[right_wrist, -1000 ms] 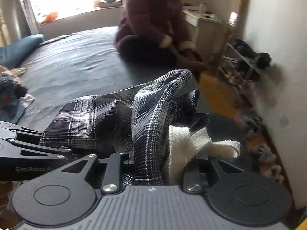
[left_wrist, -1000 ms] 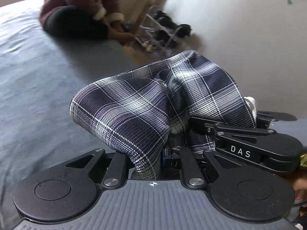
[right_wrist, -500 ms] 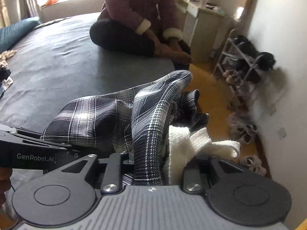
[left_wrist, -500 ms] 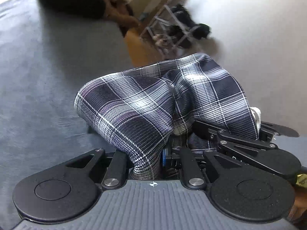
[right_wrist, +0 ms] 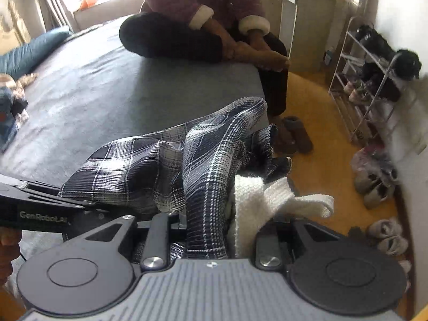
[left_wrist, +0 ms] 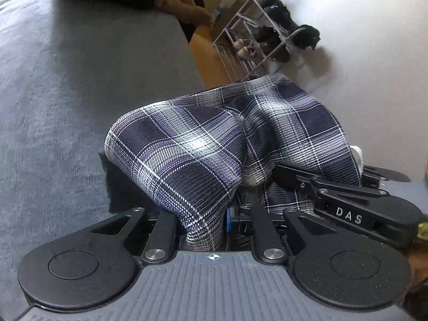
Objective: Fold clothes
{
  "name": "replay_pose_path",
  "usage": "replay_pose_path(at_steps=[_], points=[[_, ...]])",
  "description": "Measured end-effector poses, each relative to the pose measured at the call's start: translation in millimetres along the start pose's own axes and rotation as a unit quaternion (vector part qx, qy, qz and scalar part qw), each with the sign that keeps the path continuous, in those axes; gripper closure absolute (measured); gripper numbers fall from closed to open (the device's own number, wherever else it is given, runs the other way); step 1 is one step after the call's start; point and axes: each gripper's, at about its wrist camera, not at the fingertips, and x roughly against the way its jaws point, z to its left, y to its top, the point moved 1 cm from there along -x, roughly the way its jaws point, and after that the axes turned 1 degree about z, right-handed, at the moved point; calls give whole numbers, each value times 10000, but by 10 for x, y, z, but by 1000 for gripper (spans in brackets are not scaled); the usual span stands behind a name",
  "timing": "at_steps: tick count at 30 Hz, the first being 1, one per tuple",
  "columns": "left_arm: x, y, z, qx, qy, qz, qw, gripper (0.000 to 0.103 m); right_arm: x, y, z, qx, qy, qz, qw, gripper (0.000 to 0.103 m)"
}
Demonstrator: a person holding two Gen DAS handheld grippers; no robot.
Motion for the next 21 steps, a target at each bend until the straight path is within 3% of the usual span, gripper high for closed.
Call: replay_pose_path(at_steps=[7,12,16,20,21], points=[[-392,-77,276,67,64,243,9997,90,-382,-154,-171,-288,180,186,9992,73],[-262,-61,302,31,-178,112,9998,90,-242,-189,-202,-239,281,36,9993,73],[-439,-103,441,160,-161,295,9993,86,-479,-299,-339,-430,479,187,9978,71],[-408,-110,533,238,-330,546,9977,74,-612,-364,-538,-732,744,233,9943,66],[-348,-116,541,245,-390,545,9975,67,-609,-358,-588,-815,842,231,9928,65]])
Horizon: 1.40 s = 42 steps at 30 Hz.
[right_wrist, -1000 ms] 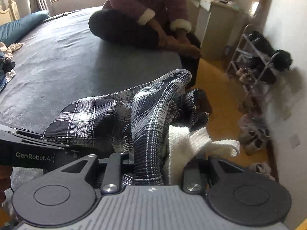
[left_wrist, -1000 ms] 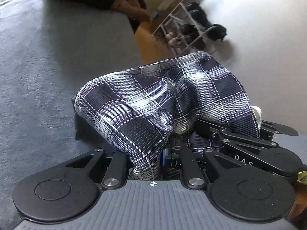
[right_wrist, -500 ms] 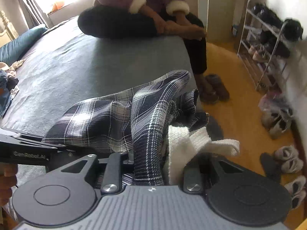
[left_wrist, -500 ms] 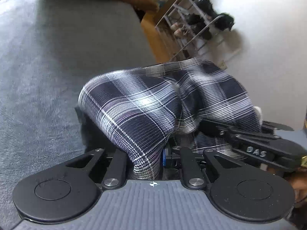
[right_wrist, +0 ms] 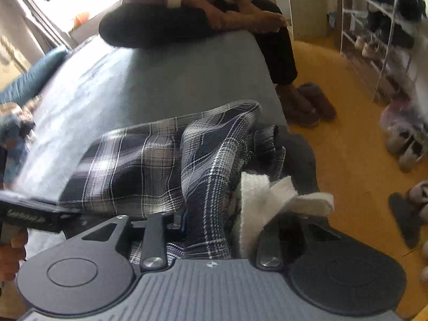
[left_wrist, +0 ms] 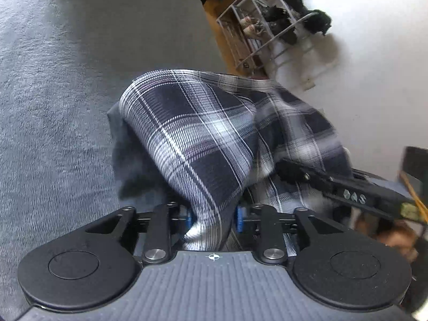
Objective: Fold clothes
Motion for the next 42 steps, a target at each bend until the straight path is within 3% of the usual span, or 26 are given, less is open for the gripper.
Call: replay_pose_path(at_steps=[1,9,16,20,22,24,26,28,30,31,37,42], points=[[58,-15,4,2,-51,6,10000,61,12,12,-44,-73,89,5,9999,63],[275,-306,68,91,136,293,9994,53,273,6,-265,-279,33,2,9996,34],[391,-421,69,176,104,215,9996,53,642,-227,-423,-789,-137,-88,9967,27],[471,-387,148,316,134,177,9993,53,951,-423,-246,-440,-1099,-606,9911,31],[515,-335,189,406,147,117,9990,53,1134,-510,-11,27,-1099,-945,9894,33],[572,-264,214,528,83,14,9986,53,1180,-577,322,846,-765,-967,9888,35],[607,-166,222,673,-21,-93,9977,53,1118,-687,702,1886,-435,-804,9778,37],[639,-102,247,772,-122,-171,9968,52,954,-894,1101,3148,-186,-590,9471,39],[624,-5,270,880,-169,-197,9958,52,764,-1091,1389,4025,-14,-487,9141,40],[627,19,318,969,-194,-180,9949,52,671,-1142,1513,4263,31,-461,9034,43],[478,117,473,1555,-569,-18,9862,53,262,-1386,1934,4890,-31,-345,8716,50],[487,122,519,1678,-604,-38,9840,53,151,-1555,2067,5095,-213,-251,8599,46]])
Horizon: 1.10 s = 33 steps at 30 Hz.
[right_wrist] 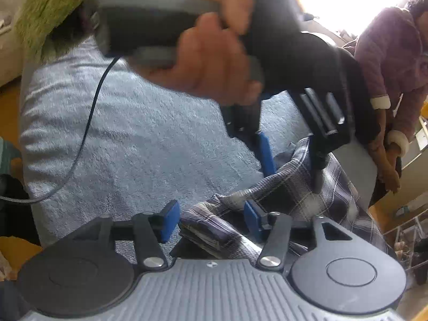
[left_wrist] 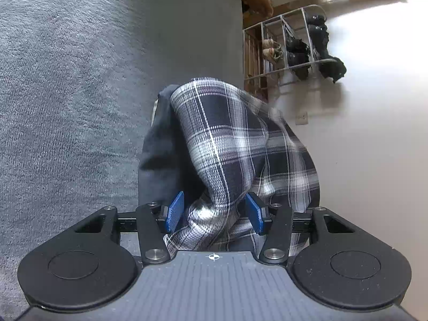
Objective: Fold clothes
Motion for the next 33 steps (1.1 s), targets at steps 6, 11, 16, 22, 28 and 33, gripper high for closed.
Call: replay_pose_path(at_steps=[6,11,16,22,28,33], points=[[48,95,-22,44,-143,-240,9996,54,-193,-97,118,14,-410,357,9985,58],[75,141,-8,-38,-102,-495,9987,85,19,-28,-89,-815,-399,265,9955,89],[57,162,62,-305,102,-669,9972,88,171,-94,-155,-682,37,342,9971,89],[-143,164,294,-241,401,-452,9979,73,-106,-291,23,-274,362,693,9966,79],[422,24,210,-304,361,-1060,9932,63,372,-210,-371,-794,586,466,9940,58],[699,-430,-247,-1744,574,-1234,9752,63,722,-190,-1306,-2621,364,-355,9637,63]])
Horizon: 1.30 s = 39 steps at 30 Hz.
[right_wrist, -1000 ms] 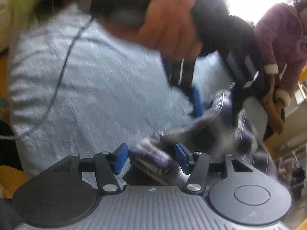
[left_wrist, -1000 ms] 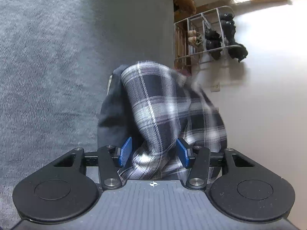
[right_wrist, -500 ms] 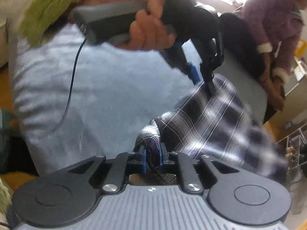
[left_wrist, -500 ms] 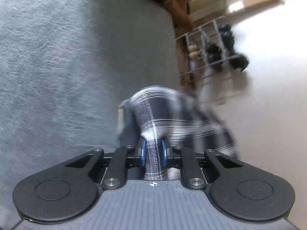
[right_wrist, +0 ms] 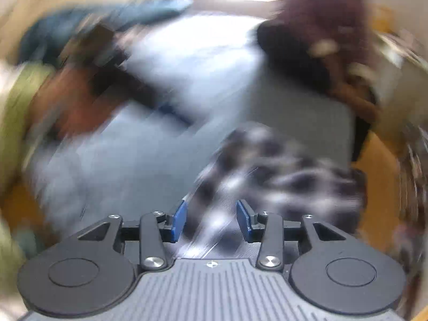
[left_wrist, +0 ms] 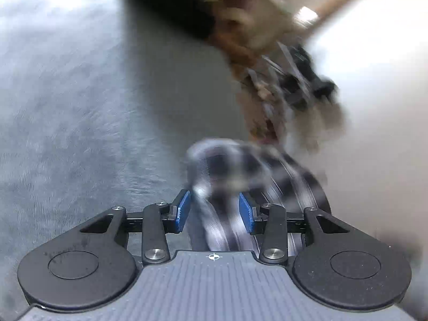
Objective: Fold clothes
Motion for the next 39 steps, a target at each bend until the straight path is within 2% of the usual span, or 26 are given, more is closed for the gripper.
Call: replay_pose_path(at_steps=[2,3,6,8,10,11,13,14,16,19,20,23,24,26,30,32,34,37,39], points=[[-61,-163,-274,-640,-82,175,9978,63,-110,179,-303,-475,-266,-210,9983,74],[-129,-256,-401,-928,-129,299,9952,64,-216,269,-409,-523,-324,-269,9977,78],[-422,-528,-673,-1601,-110,673,9847,64,-680,516,-585,-546,15,-362,9979,79],[-640,-703,-723,-1835,57,955,9784,64,-1085,655,-622,-569,443,-237,9971,80],[-744,-833,-724,-1946,168,1057,9750,65,-1501,692,-645,-401,548,-41,9977,80],[-788,-888,-726,-2002,224,1096,9734,65,-1685,674,-697,-424,456,57,9980,84],[-804,-899,-733,-2055,337,1059,9723,64,-2031,643,-802,-494,269,232,9981,84],[-806,-881,-722,-2019,342,1054,9731,64,-2046,664,-869,-696,173,173,9973,84],[-817,-830,-691,-1900,231,1146,9748,64,-1998,690,-981,-1117,-145,-6,9936,81],[-822,-834,-704,-2011,233,1180,9722,63,-1662,708,-1234,-1819,135,-454,9822,80],[-821,-838,-718,-2076,248,1178,9708,63,-1581,693,-1277,-1897,304,-481,9802,80],[-799,-805,-734,-2064,258,1255,9700,63,-1566,564,-1307,-1422,-64,-133,9897,79],[-765,-772,-737,-2030,264,1311,9700,63,-1544,493,-1364,-1456,-239,-15,9891,79],[-627,-696,-767,-2125,300,1326,9677,63,-1190,334,-1499,-1703,-312,-184,9847,80],[-359,-569,-859,-2562,124,1127,9600,63,-385,13,-1615,-1960,-540,-563,9775,80],[-434,-562,-892,-2770,64,1188,9535,63,-257,-200,-1539,-1857,-487,-318,9809,80],[-635,-632,-880,-2949,160,1355,9457,63,-241,-434,-1449,-1771,-485,9,9830,82],[-887,-800,-811,-2900,216,1693,9417,63,-496,-817,-1430,-1890,-1187,638,9727,82],[-922,-832,-847,-3023,242,1771,9363,63,-428,-845,-1411,-2050,-1283,631,9683,82]])
